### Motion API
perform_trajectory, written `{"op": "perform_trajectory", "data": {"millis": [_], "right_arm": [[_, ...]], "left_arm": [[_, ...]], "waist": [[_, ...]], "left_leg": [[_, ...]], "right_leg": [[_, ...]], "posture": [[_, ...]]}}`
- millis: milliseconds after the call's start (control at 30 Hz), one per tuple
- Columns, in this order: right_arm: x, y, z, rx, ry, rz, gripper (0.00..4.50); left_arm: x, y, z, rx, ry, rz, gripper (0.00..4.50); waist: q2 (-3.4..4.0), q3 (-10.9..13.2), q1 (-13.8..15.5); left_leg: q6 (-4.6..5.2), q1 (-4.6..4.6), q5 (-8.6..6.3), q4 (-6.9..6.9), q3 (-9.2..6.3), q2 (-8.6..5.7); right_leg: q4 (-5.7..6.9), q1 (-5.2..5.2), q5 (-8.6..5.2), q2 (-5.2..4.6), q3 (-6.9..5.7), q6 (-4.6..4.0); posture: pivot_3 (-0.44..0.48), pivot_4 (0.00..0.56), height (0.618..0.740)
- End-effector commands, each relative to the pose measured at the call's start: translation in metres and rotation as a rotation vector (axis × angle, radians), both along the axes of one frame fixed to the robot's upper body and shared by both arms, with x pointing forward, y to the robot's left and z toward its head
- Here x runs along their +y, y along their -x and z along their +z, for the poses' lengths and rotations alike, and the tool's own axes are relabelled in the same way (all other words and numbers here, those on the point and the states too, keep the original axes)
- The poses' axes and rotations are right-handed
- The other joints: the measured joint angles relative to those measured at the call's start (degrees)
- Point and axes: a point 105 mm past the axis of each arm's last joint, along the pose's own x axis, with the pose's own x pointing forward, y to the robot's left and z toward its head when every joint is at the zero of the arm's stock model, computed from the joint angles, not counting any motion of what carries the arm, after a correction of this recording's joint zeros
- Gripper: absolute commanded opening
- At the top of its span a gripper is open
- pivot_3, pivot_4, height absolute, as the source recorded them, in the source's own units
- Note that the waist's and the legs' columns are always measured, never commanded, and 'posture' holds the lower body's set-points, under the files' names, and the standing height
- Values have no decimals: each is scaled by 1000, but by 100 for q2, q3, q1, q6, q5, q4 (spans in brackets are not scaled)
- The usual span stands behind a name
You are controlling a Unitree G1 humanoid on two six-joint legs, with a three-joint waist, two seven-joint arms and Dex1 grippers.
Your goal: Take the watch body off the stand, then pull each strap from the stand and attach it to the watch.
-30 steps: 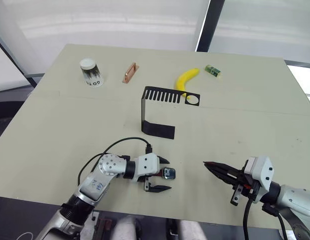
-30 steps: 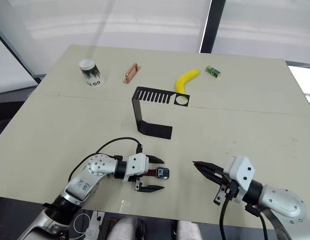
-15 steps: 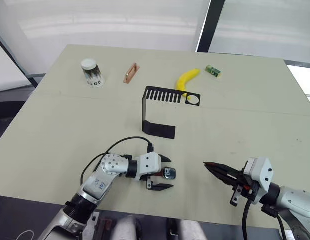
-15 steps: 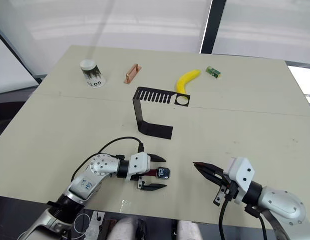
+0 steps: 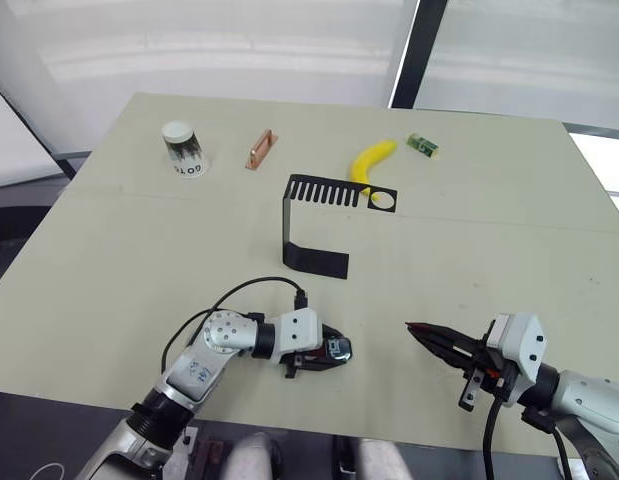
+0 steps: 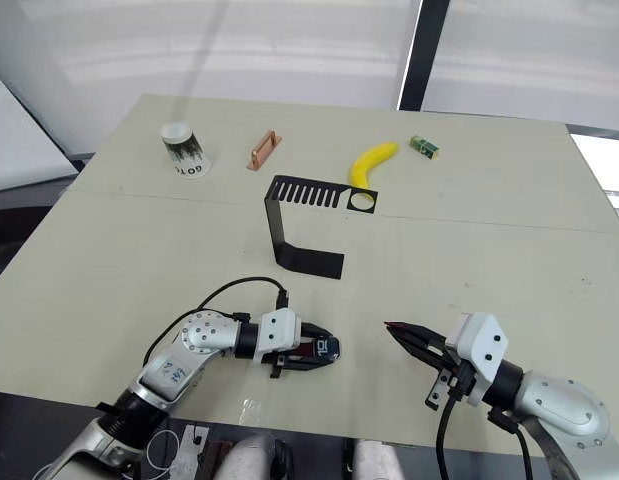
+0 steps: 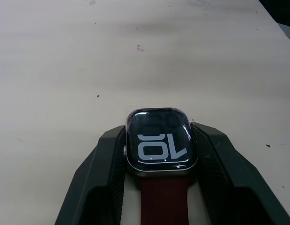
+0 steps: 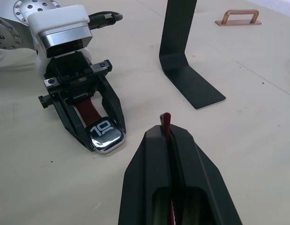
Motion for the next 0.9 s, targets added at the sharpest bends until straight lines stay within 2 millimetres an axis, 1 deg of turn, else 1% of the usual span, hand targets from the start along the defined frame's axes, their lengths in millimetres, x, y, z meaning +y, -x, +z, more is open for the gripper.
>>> {"op": "perform_trajectory", "data": {"millis": [33, 100, 133, 233, 333, 400, 467, 533, 600, 700, 833, 900], "right_arm": [[6, 3, 8, -38, -9, 6, 0], [7, 2, 8, -47, -5, 3, 0], [7, 2, 10, -62, 5, 1, 0], [8, 2, 18, -119, 35, -7, 0], [17, 6, 26, -155, 69, 35, 0], [25, 8, 31, -179, 88, 68, 0], [32, 8, 37, -199, 95, 84, 0], [39, 4, 42, -229, 102, 94, 0], [46, 1, 46, -252, 117, 102, 0], [53, 0, 49, -271, 142, 118, 0], [64, 0, 55, -301, 155, 138, 0], [67, 0, 58, -316, 160, 140, 0]], "left_arm": [[13, -10, -14, 27, -59, 81, 1617], [11, -10, 0, 37, 6, 56, 1617], [13, -9, 11, 80, 61, 41, 1617], [28, -7, 49, 241, 223, -15, 1617], [47, -9, 74, 421, 315, -41, 1617], [54, -11, 88, 540, 341, -64, 1617], [53, -13, 100, 633, 362, -82, 1617], [46, -12, 115, 730, 397, -152, 1617], [36, -10, 124, 803, 410, -214, 1617], [24, -11, 129, 886, 420, -256, 1617], [14, -9, 117, 950, 347, -276, 1617], [12, -10, 117, 966, 346, -280, 1617]], "waist": [[-1, -1, 0], [-1, -1, -3], [-1, -1, -7], [0, 2, -26], [0, 3, -9], [-4, 5, -8], [-4, 5, -5], [-8, 7, -3], [-14, 10, -2], [-15, 10, 1], [-16, 12, -24], [-17, 13, -18]], "left_leg": [[0, 0, 0, 0, 0, 0], [0, 0, 0, 0, 0, 0], [0, -1, 0, 0, 0, 0], [-3, -7, 2, 1, 0, 2], [-9, -9, 5, 3, -1, 2], [-9, -10, 5, 7, -2, 0], [-9, -10, 5, 9, -4, -2], [-9, -12, 4, 10, -5, -3], [-9, -15, 4, 13, -5, -5], [-10, -16, 5, 14, -5, -5], [-16, -15, 8, 14, -3, -4], [-19, -14, 9, 14, -4, -4]], "right_leg": [[0, 0, 0, 0, 0, 0], [1, 0, 0, 0, 0, 0], [2, -1, 0, 0, 0, 0], [10, -12, -1, 1, 0, -2], [24, -20, -4, 1, -2, -6], [29, -18, -6, 1, -3, -4], [27, -18, -7, 1, -2, -3], [28, -18, -8, 3, -2, 0], [28, -20, -9, 4, -2, 1], [28, -20, -9, 6, -1, 1], [29, -23, -11, 11, 1, -1], [32, -24, -13, 11, 2, -4]], "posture": [[0, 150, 725], [0, 150, 725], [0, 150, 725], [0, 150, 725], [0, 150, 725], [0, 150, 725], [0, 150, 725], [0, 150, 725], [0, 150, 725], [0, 150, 725], [0, 150, 725], [0, 150, 725]]}}
